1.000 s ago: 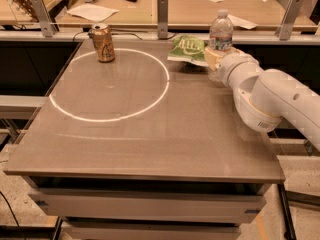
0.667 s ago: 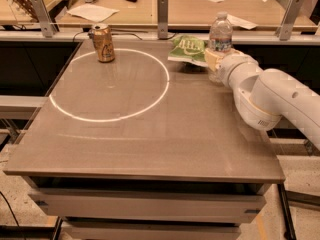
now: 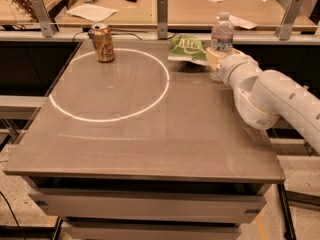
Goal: Move water bottle near green jalapeno chip bag
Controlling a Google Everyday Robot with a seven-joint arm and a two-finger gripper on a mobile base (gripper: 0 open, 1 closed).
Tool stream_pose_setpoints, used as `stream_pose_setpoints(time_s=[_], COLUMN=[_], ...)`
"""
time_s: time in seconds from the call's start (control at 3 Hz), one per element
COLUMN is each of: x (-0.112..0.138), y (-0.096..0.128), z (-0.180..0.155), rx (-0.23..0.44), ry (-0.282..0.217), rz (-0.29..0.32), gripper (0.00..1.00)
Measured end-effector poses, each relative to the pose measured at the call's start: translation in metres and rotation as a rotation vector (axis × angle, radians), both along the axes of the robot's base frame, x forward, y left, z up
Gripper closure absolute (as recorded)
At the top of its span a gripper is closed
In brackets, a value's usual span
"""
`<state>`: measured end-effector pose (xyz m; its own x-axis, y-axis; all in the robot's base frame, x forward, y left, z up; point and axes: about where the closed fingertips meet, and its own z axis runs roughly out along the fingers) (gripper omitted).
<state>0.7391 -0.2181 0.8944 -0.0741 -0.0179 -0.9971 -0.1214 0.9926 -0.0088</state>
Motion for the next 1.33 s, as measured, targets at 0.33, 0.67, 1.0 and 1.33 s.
stream_pose_setpoints(time_s=[0.33, 0.67, 1.0, 1.33], x=[-0.002, -0.003, -0.005, -0.007], y=[0.000, 0.005, 0.009, 0.015], z=[-0.003, -0.006, -0.009, -0.012], rx=[0.025, 0.047, 0.058, 0.056], ry=[-0.005, -0.008, 0.002, 0.025], rz=[0.002, 0.016, 0.035, 0.073], gripper=[0.35, 0.12, 0.00, 0.00])
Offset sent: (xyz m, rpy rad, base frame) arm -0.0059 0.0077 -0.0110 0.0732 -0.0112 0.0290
